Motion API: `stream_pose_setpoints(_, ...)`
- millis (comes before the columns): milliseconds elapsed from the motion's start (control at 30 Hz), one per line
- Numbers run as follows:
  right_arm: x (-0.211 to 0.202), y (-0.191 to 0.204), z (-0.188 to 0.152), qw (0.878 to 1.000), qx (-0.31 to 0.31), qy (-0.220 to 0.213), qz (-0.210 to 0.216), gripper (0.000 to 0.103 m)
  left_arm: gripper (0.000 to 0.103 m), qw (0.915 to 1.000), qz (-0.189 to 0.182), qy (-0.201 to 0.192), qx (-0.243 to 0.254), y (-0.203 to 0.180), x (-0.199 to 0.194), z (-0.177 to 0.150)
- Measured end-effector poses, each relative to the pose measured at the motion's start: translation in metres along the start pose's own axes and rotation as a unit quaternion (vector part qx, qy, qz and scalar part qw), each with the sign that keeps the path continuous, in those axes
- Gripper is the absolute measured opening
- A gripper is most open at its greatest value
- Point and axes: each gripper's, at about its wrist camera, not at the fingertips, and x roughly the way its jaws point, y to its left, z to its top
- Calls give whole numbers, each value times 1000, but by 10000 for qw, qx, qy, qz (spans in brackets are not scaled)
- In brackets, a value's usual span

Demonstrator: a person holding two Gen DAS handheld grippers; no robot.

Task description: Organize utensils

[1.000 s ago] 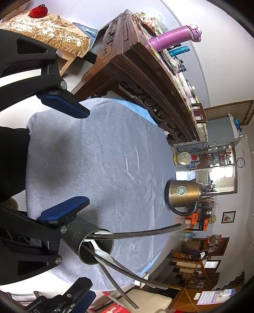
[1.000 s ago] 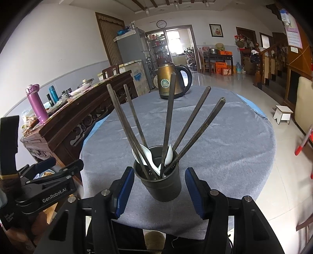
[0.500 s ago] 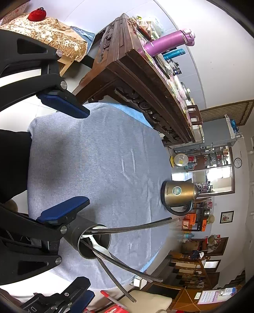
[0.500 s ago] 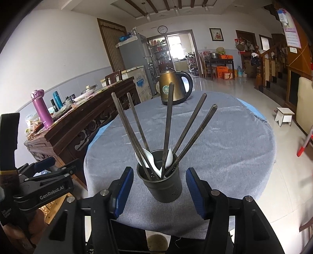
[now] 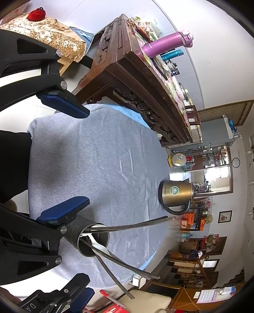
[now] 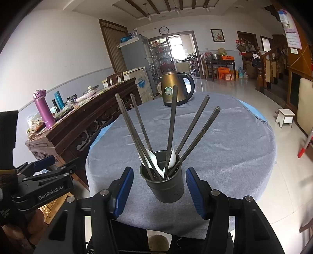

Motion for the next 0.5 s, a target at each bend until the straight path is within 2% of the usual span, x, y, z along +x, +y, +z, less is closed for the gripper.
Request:
stream_pose_setpoints(400, 9, -7, -3, 10000, 0, 65, -28, 60, 82, 9999, -119, 24, -46, -2, 13, -2)
stream_pose_setpoints(500, 18, -26, -6, 9995, 135, 226, -180, 60, 82, 9986, -287, 418, -134, 2, 46, -1)
